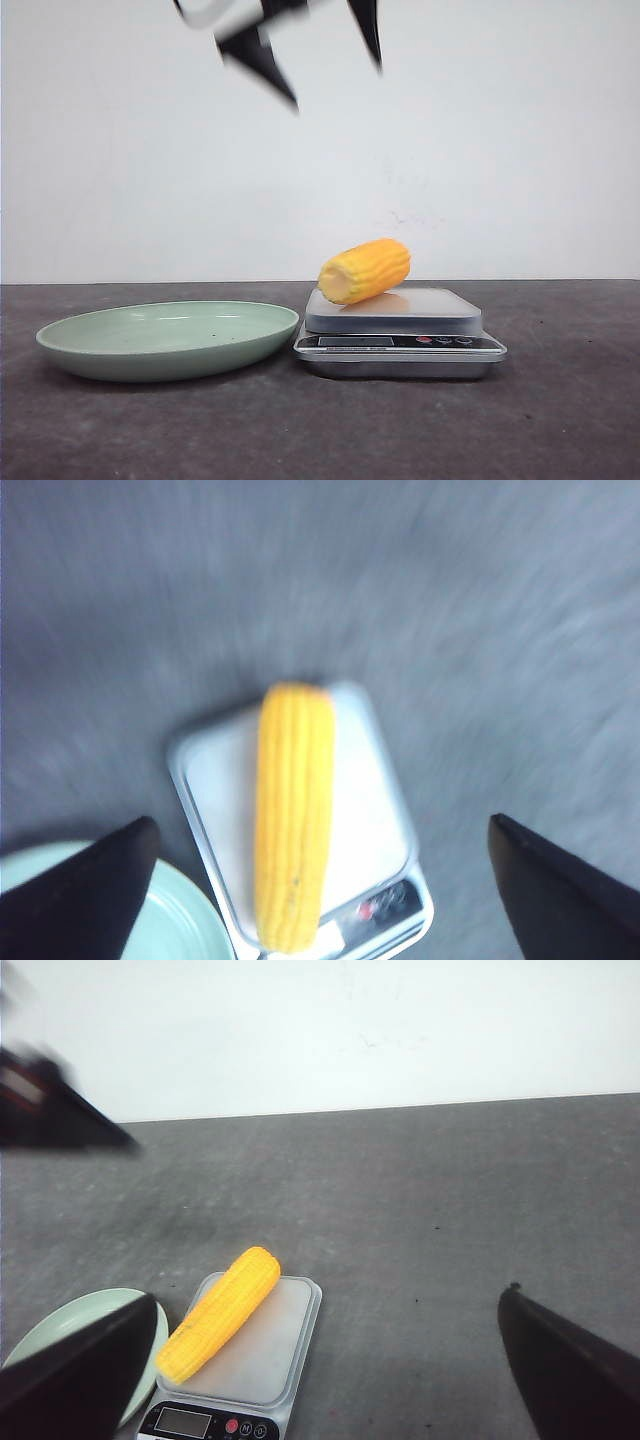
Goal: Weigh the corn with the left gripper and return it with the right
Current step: 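Lower the corn onto the scale pan and open the left gripper, then withdraw the left gripper upward away from the scale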
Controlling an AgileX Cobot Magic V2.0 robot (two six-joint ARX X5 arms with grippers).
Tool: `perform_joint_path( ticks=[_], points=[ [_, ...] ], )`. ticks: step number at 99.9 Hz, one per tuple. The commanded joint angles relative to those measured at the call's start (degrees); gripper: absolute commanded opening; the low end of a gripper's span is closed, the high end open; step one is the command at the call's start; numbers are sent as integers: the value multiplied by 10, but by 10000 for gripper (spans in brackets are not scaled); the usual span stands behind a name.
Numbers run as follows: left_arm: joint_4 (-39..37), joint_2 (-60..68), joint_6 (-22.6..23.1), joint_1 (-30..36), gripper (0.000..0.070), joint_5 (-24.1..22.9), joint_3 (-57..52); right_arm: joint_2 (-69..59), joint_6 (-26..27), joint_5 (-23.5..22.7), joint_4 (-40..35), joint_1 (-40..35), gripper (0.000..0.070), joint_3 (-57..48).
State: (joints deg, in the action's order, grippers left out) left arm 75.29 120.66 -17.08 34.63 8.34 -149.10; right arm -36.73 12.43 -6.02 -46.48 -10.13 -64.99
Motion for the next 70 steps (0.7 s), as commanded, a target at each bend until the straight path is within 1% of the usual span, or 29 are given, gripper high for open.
perform_joint_path(
  ticks=[1,5,12,15,21,35,45,52,60,70],
  points=[
    [12,-30,16,8,601,-11,-54,-7,6,0,4,-2,700,-6],
    [19,-47,19,10,531,-18,-73,-8,6,0,4,-2,700,-6],
    [38,-77,32,13,366,-30,-105,-10,6,0,5,-2,700,-6],
    [47,-90,37,13,306,-34,-118,-11,6,0,5,-2,700,-6],
    [68,-118,45,14,225,-38,-139,-17,7,1,4,-2,700,-6],
    [84,-198,62,15,167,-38,-160,-31,6,0,-3,-2,700,-6],
    [86,-257,75,15,58,-39,-160,-44,6,0,-5,-2,700,-6],
    [89,-295,76,15,25,-39,-160,-56,7,-7,-3,-2,700,-6],
    [91,-339,76,14,23,-39,-159,-71,22,-36,0,-3,700,-6],
    [91,-391,76,14,23,-39,-154,-100,50,-100,14,-6,700,-6]
  ],
)
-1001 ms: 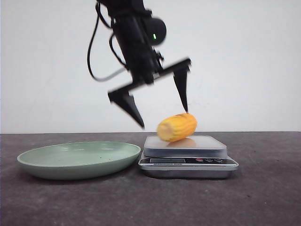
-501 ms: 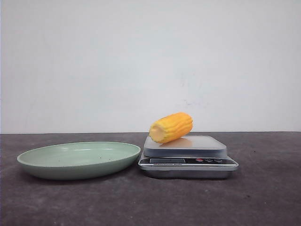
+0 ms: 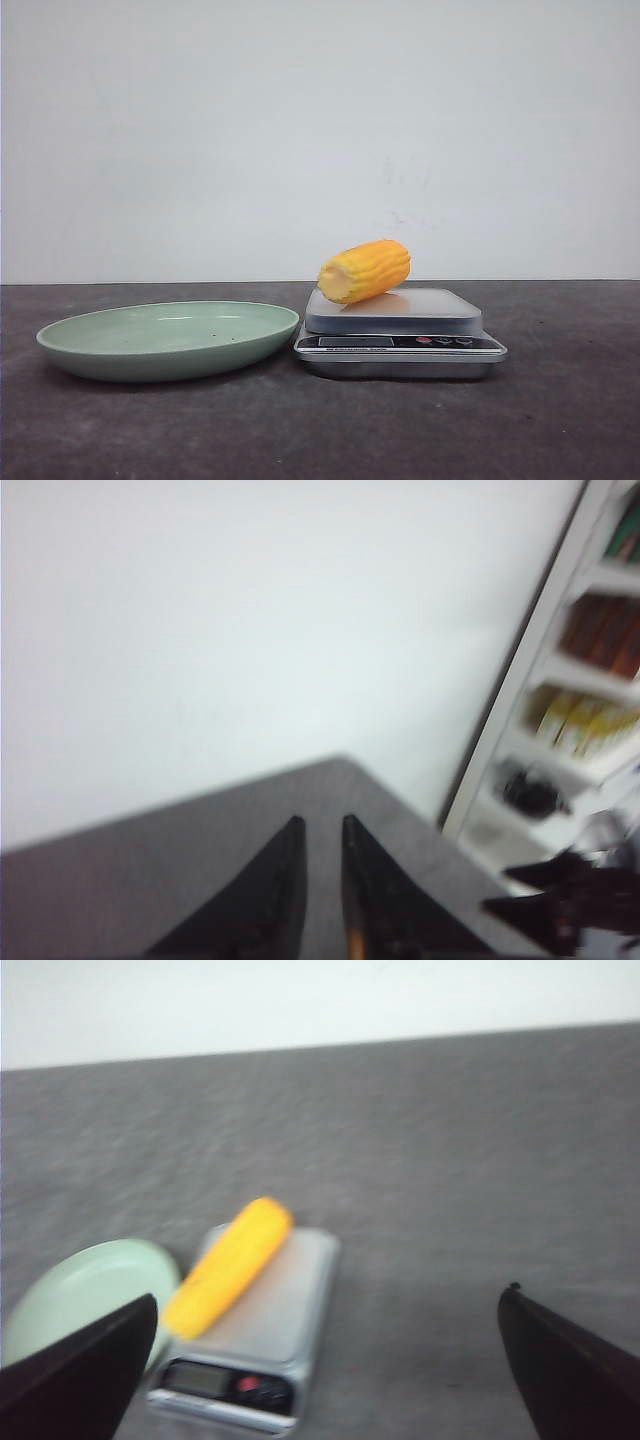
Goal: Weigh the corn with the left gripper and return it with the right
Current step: 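Withdraw the left gripper upward away from the scale, then lower the open right gripper over the corn and close it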
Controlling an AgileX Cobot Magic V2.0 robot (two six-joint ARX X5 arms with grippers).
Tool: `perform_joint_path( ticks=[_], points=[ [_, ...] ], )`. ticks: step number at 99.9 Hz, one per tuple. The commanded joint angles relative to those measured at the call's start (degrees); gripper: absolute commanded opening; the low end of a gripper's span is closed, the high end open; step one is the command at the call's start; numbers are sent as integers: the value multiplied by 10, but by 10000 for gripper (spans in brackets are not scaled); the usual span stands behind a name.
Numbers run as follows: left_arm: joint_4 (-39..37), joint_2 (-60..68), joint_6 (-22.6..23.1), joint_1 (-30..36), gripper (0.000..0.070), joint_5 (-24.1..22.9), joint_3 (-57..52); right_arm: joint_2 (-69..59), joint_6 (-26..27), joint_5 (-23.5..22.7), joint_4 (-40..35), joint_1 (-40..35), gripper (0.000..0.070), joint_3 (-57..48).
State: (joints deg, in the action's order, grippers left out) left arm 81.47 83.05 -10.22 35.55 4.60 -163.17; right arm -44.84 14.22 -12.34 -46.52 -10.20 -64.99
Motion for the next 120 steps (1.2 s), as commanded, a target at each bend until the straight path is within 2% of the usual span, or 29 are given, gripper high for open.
perform_joint_path(
  ticks=[1,11,23,39,56,79,120],
  points=[
    [29,-20,7,5,23,-1,-12,-22,35,-42,16,-7,700,-6],
    [29,-76,4,5,23,-1,9,-60,63,-78,35,-28,700,-6],
    [29,-146,0,5,23,-1,56,-110,88,-78,68,-76,700,-6],
    [29,-241,-1,5,22,-31,160,-182,117,-9,149,-158,700,-6],
    [29,-337,5,5,23,-73,290,-272,178,64,221,-217,700,-8],
    [29,-421,3,5,23,-78,390,-413,245,75,216,-224,700,-35],
    [29,-438,21,5,23,-78,410,-544,295,73,190,-227,700,-99]
  ],
)
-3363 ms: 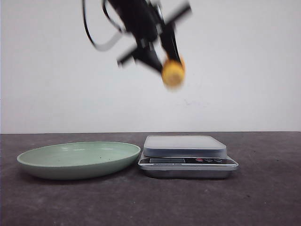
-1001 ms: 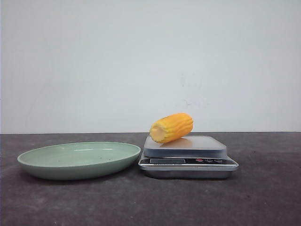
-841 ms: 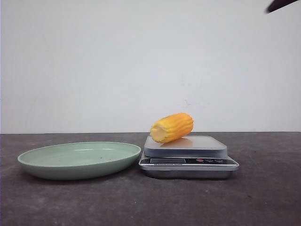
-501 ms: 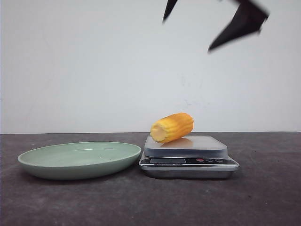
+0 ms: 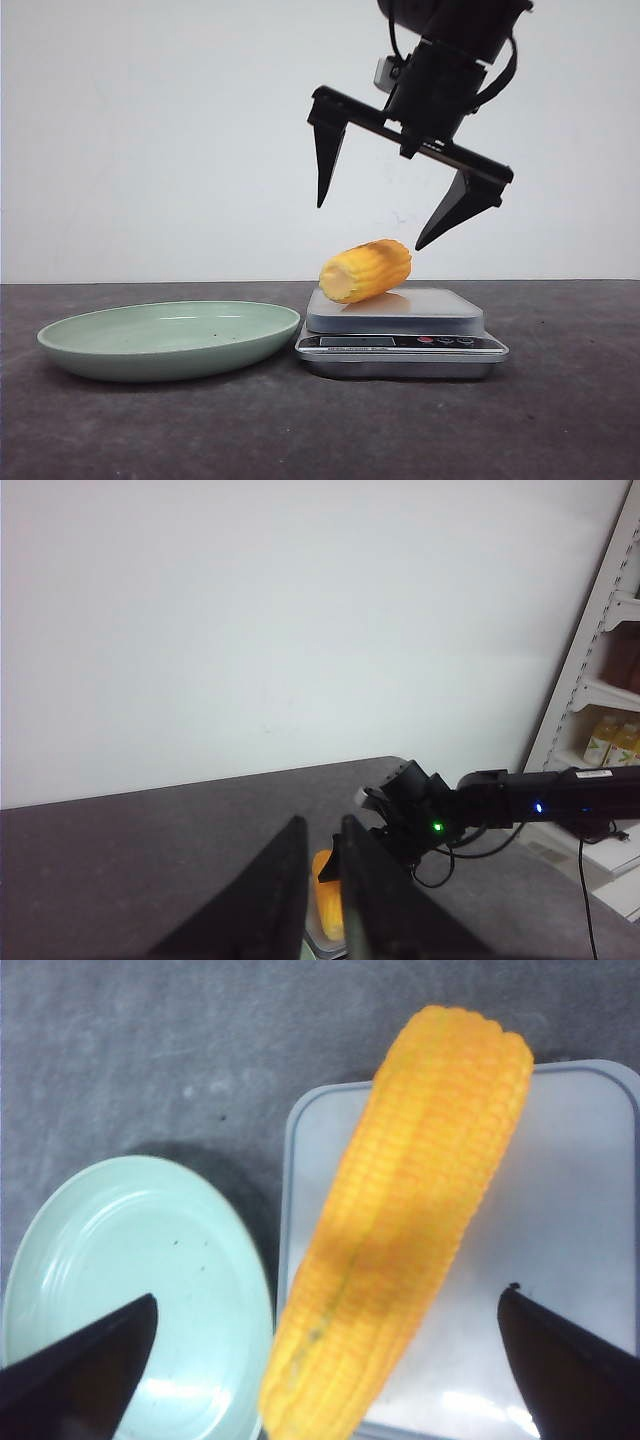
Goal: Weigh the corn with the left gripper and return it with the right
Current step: 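Lower the open right gripper over the corn and close it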
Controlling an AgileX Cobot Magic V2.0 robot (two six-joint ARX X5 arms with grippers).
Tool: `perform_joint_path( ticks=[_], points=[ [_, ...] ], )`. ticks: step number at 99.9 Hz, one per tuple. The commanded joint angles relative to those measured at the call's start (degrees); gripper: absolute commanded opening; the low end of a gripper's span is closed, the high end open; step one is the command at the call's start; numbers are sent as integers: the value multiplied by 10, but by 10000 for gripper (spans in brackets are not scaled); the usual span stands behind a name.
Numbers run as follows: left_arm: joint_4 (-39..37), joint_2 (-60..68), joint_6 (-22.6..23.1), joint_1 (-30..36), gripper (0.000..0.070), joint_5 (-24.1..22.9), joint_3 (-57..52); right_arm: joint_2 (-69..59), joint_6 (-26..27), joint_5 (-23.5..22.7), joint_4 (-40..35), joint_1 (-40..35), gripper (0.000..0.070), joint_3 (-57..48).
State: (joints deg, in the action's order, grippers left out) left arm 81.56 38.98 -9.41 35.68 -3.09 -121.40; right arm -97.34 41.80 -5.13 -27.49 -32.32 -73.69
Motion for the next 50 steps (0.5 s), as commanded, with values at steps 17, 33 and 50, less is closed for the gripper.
perform_joint_path(
  ticks=[17,33,50],
  points=[
    [28,3,12,3,24,0,3,-36,33,13,-18,-5,696,-12],
    [28,3,13,3,25,1,13,-47,37,22,-42,-4,660,-12],
    [28,3,13,3,25,1,16,-52,43,22,-44,-4,639,-12]
  ],
)
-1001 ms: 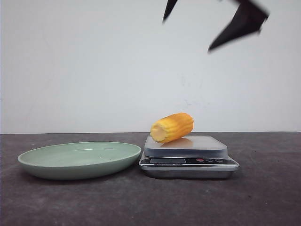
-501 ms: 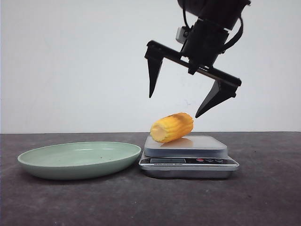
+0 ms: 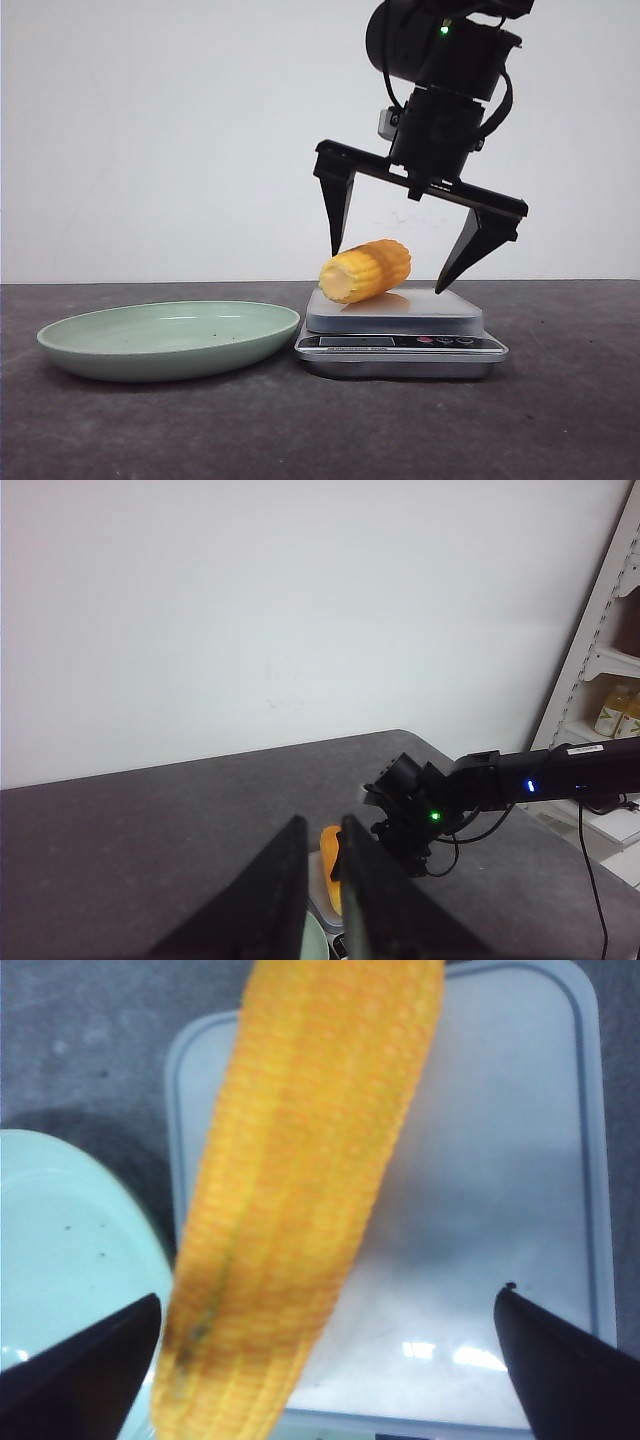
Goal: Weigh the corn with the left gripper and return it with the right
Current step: 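Lower the open right gripper over the corn and close it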
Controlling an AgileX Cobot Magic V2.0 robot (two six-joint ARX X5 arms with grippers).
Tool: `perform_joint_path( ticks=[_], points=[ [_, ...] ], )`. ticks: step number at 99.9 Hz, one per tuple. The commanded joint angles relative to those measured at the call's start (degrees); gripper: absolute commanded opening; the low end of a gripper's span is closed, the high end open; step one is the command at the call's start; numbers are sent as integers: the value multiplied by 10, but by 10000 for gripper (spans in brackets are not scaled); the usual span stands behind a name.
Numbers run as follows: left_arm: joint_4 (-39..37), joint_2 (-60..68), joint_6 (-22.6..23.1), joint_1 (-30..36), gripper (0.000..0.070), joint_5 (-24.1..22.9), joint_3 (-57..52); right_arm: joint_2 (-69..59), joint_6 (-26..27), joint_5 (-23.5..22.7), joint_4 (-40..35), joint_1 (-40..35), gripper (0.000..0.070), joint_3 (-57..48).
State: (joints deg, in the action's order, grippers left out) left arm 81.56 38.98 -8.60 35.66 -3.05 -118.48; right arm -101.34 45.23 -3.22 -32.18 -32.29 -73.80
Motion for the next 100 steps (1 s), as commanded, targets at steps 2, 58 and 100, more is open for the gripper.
perform_joint_path(
  ticks=[2,58,100],
  points=[
    [28,3,5,3,25,0,-13,-12,9,3,5,-5,639,-11],
    [28,3,4,3,25,0,-13,-37,24,0,26,3,398,-11],
    [28,3,3,3,25,0,-13,-35,-28,-3,21,2,0,-15]
  ],
)
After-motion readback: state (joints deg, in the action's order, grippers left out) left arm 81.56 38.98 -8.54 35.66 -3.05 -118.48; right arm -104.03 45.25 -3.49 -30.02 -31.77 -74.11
